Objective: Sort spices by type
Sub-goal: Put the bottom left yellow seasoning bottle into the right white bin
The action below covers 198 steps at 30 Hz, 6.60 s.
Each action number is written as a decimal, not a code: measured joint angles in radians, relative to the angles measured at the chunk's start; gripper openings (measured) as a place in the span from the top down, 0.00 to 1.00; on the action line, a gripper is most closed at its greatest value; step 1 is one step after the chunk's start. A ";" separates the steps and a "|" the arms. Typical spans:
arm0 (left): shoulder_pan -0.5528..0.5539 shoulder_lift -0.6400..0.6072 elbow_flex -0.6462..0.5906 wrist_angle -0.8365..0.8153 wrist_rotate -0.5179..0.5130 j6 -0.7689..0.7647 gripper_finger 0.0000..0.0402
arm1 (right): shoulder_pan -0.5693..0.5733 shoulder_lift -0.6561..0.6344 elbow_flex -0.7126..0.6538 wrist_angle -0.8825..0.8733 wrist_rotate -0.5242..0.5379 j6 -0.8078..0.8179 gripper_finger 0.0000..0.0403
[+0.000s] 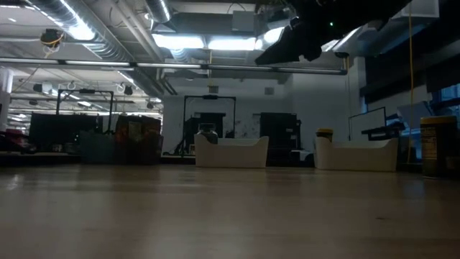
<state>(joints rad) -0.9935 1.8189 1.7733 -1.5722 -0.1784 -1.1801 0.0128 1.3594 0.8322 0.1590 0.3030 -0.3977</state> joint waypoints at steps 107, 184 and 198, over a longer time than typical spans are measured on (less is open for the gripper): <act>0.389 -0.028 -0.417 0.277 0.068 0.473 0.51 | 0.195 -0.025 0.000 -0.073 0.056 0.066 0.96; 0.967 0.378 0.127 0.434 0.133 1.111 0.44 | 0.380 -0.262 0.000 -0.729 0.274 0.606 0.96; 0.986 0.378 0.127 0.451 0.131 1.155 0.44 | 0.380 -0.261 0.000 -0.726 0.298 0.629 0.96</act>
<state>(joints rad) -0.0075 2.1967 1.9000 -1.1213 -0.0471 -0.0251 0.3927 1.0985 0.8326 -0.5674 0.6010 0.2317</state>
